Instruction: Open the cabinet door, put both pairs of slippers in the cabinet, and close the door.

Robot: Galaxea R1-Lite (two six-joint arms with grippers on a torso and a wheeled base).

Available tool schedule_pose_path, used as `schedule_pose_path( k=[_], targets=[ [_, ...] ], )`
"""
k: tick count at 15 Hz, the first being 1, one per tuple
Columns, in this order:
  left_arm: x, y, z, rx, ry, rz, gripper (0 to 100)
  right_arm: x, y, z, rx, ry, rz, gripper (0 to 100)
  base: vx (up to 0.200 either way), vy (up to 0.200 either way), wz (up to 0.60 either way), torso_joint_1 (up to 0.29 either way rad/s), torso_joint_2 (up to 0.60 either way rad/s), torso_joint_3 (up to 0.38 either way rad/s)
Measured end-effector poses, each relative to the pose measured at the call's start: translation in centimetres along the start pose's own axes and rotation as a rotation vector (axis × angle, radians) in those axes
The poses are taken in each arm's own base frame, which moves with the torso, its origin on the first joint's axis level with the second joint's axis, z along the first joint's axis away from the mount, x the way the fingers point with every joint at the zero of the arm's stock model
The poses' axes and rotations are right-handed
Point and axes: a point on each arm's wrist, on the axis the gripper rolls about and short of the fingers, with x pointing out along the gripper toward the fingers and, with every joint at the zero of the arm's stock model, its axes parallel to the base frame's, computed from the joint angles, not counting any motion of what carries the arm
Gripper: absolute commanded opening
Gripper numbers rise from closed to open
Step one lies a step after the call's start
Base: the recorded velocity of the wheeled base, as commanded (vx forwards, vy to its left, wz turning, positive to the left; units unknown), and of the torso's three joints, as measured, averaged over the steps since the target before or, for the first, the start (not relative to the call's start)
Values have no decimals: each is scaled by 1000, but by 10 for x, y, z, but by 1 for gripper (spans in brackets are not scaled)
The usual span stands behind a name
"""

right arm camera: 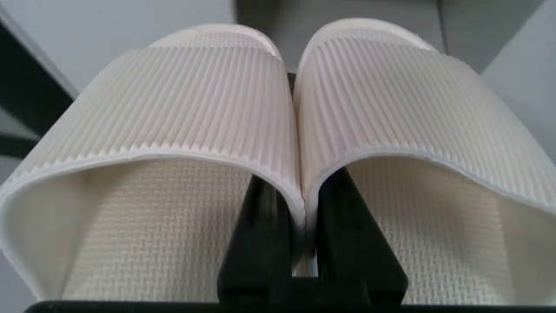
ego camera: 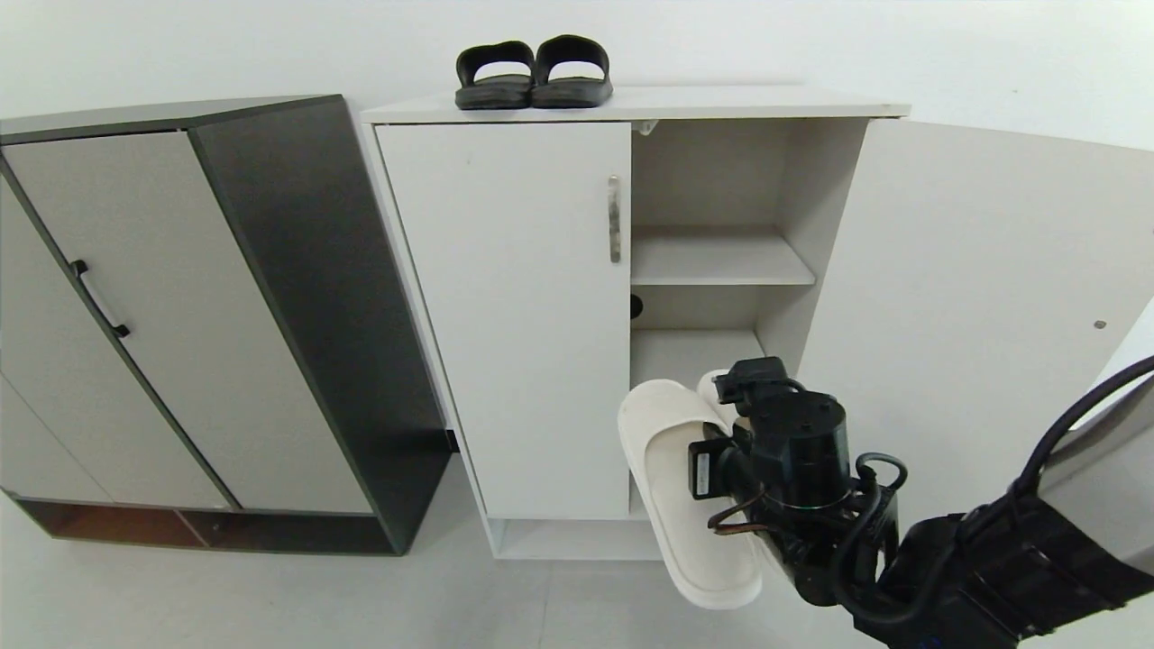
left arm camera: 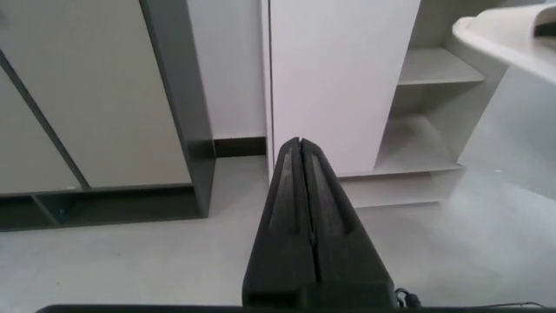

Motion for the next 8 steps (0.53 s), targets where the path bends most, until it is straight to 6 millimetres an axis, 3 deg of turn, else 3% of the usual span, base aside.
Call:
schedule_pose_path(
  k=[2, 8],
  targets=[
    [0, 0, 0, 0, -1, 0, 0, 8, 2, -3, -1, 0, -22, 0, 0, -200, 0, 7, 0, 2],
    [0, 0, 0, 0, -1, 0, 0, 30, 12, -13, 0, 3, -33, 0, 0, 0, 0, 0, 0, 0]
  ],
)
